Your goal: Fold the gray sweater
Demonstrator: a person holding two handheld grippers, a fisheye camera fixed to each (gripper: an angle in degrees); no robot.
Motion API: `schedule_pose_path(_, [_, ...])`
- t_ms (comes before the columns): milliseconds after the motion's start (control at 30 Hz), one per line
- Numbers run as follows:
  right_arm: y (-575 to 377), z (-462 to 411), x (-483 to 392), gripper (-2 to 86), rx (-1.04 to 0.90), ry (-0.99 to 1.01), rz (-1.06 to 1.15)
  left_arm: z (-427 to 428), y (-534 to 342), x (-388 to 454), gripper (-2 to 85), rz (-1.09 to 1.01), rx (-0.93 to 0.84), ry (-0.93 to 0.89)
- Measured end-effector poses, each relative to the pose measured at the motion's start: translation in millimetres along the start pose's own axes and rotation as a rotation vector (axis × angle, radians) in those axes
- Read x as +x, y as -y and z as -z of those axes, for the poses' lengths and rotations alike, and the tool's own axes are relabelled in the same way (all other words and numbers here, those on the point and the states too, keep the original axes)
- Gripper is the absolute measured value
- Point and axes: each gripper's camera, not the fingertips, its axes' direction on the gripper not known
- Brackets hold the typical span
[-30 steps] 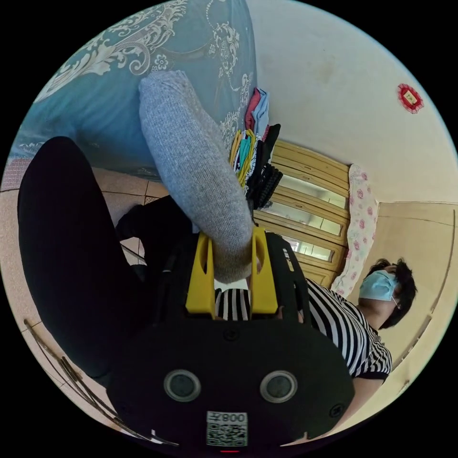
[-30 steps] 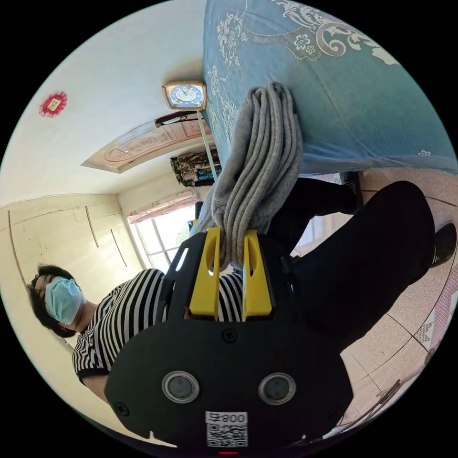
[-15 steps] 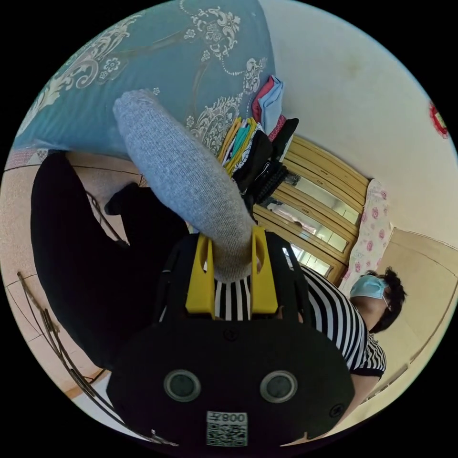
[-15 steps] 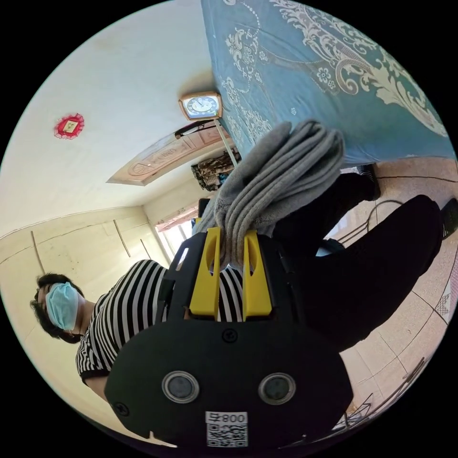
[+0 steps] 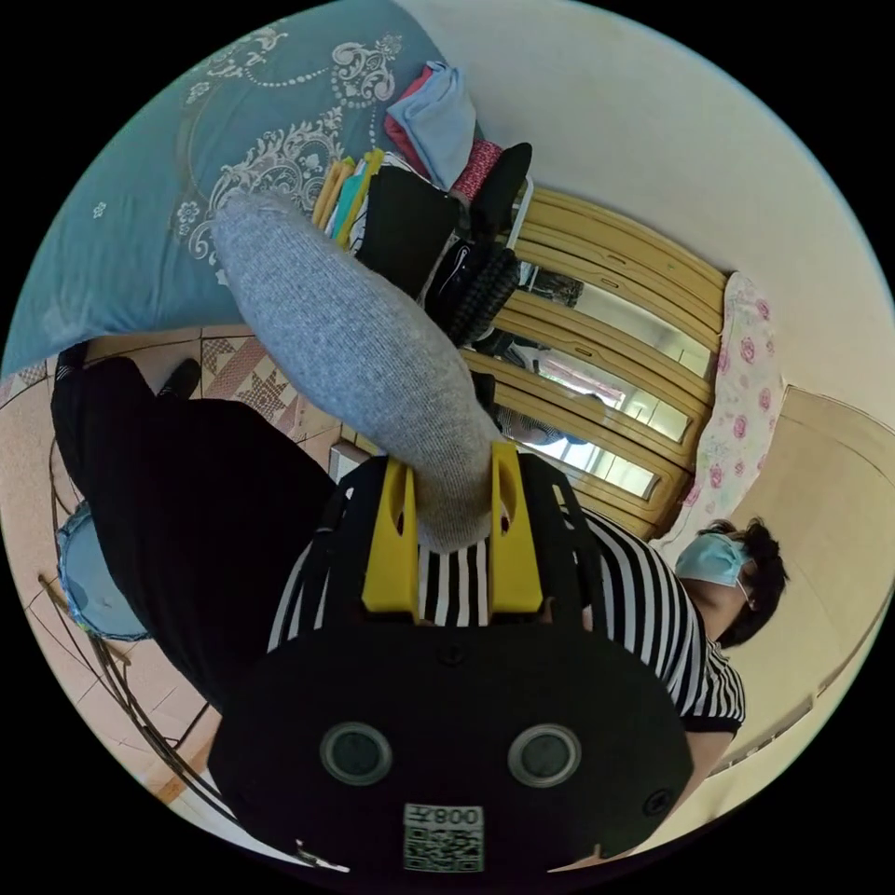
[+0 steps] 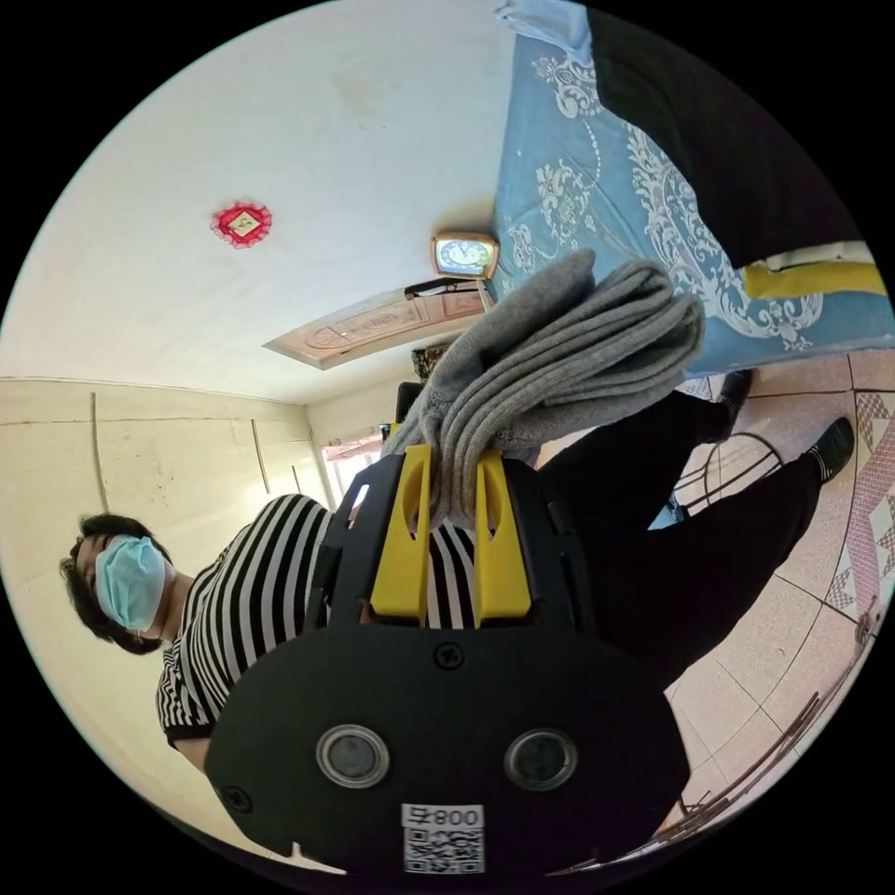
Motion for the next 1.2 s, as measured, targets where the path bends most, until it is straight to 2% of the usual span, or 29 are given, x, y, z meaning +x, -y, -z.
schedule_pose_path(300, [-72.4,-86.1,-167.3,7.4,0.064,-0.017,0.075,-78.5,82.5,51.6,13.1,-0.095,-0.052,-0.002])
schedule_pose_path(633, [-102.2,-157.4,-372.0,7.4,0.176,-0.109,0.157,-154.7,235.1,113.4,13.1,-0.266,-0.156,-0.017])
schedule_pose_path(833, [-79.8,-140.0,-508.0,7.4,0.216,-0.206,0.270,-222.2,347.9,180.5,13.2,-0.436,-0.146,0.012])
schedule_pose_path(1200, [27.4,-31.5,-802.5,7.7,0.209,-0.472,0.534,-364.3,579.1,331.6,13.3,-0.757,0.079,-0.042])
